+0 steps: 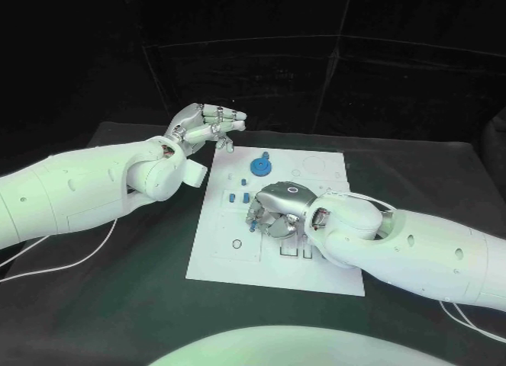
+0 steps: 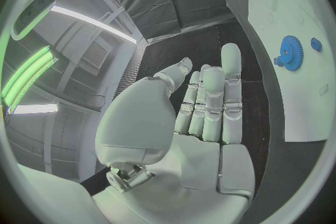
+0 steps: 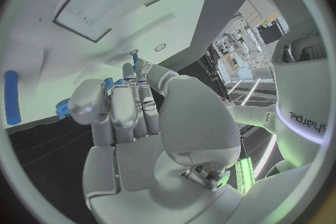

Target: Assemble the parts on the task board

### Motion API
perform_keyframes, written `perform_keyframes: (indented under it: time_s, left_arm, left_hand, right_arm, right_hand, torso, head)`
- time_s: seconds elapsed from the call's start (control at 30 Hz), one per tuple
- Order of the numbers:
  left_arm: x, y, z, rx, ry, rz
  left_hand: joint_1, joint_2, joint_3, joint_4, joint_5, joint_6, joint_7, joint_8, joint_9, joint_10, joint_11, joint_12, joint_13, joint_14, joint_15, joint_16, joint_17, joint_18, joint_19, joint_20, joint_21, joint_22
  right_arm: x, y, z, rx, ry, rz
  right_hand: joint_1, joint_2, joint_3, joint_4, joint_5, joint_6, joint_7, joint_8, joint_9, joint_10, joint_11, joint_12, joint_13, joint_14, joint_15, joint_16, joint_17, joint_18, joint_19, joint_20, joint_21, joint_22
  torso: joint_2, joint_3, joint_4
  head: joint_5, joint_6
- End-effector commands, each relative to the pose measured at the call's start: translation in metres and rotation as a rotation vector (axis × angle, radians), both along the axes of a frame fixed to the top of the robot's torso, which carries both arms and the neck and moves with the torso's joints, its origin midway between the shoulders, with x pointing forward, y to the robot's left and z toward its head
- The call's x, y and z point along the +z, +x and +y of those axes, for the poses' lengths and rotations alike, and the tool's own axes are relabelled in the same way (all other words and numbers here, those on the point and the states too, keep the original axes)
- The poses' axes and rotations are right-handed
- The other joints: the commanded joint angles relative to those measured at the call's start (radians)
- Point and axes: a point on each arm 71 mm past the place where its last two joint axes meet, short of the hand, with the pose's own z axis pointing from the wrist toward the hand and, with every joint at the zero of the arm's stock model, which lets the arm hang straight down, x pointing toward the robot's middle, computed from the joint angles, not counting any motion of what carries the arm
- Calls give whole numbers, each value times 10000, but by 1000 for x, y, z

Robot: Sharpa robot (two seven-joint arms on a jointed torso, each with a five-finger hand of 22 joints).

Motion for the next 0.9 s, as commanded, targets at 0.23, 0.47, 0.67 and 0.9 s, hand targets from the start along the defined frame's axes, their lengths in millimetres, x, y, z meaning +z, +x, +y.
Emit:
perform_keyframes:
  time_s: [0.23,0.47,0.67,0.9]
  left_arm:
    - [1,0,-1,-139,-104,-37]
    - [1,0,-1,-148,-102,-24]
    - [1,0,-1,-141,-97,-18]
    - [1,0,-1,-142,-98,-16]
  left_hand:
    - [94,9,-35,-33,-9,-19,73,42,-17,-68,-12,56,15,-69,0,-58,-19,130,-56,17,-68,-19]
    - [94,9,-35,-33,-9,-19,73,42,-17,-68,-12,56,15,-69,0,-58,-19,130,-56,17,-68,-19]
    - [94,9,-35,-33,-9,-19,73,42,-17,-68,-12,56,15,-69,0,-58,-19,130,-56,17,-68,-19]
    - [94,9,-35,-33,-9,-19,73,42,-17,-68,-12,56,15,-69,0,-58,-19,130,-56,17,-68,-19]
  right_arm:
    - [-3,-1,3,174,-233,-149]
    - [-5,-1,4,186,-484,-101]
    - [-10,-4,4,301,-845,-91]
    - [-13,-6,6,393,-922,-159]
  right_hand:
    - [-71,33,64,2,36,16,60,-32,13,15,0,-60,7,334,-70,52,13,-94,16,-3,65,13]
    - [-80,26,63,2,33,14,63,-35,12,12,3,-64,7,331,-68,42,-3,-92,12,-3,61,2]
    - [-102,6,56,-1,23,12,66,-42,11,7,8,-72,7,329,-65,44,-6,-90,4,0,55,-11]
    - [-145,-51,36,-15,12,-19,72,-70,4,-24,18,-101,5,318,-56,32,-34,-85,-17,6,43,-37]
  torso:
    - [-1,-4,1]
    - [-5,-5,6]
    - [-7,-5,-2]
    - [0,-8,3]
  head:
    - [-4,-52]
    - [6,-64]
    - [16,-80]
    - [14,-82]
